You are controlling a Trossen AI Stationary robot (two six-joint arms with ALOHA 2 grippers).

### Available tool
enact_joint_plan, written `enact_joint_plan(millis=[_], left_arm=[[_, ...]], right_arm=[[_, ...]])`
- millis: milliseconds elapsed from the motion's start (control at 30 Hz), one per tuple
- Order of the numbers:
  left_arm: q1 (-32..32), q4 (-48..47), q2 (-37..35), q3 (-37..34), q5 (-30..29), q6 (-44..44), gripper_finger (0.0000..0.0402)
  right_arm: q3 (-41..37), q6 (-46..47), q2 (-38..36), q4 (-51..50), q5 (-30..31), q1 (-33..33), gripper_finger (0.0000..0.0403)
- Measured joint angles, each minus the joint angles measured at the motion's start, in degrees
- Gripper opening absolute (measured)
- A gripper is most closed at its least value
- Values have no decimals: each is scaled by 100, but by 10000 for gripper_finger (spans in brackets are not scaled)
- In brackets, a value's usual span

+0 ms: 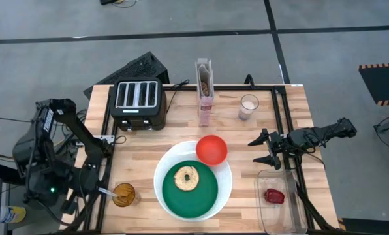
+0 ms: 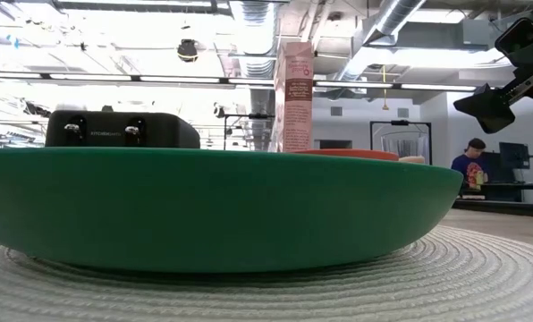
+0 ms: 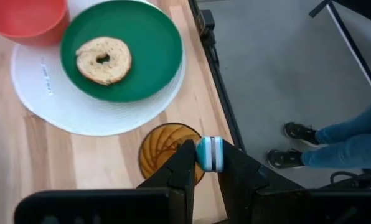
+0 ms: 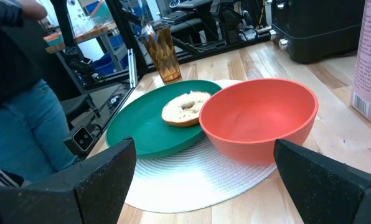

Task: Arrange a breakfast setting
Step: Put the blue spoon from the yellow glass cup on the table mat to the top left of the green plate

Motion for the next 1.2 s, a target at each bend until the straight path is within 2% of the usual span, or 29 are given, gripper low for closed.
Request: enact_joint_plan(millis=[300, 600, 867, 1200], left_arm=[[6, -429, 0, 341, -507, 455, 43], [425, -504, 2, 341, -1311, 1770, 43], [766, -362, 207, 121, -2176, 2935, 43], [1392, 188, 503, -660, -3292, 4177, 43]], right_arm=[[0, -1, -1, -2, 1, -1, 399], [1, 0, -1, -2, -1, -1, 399], [1, -1, -2, 0, 0, 0, 399], [0, -2, -2, -2, 0, -1, 399]])
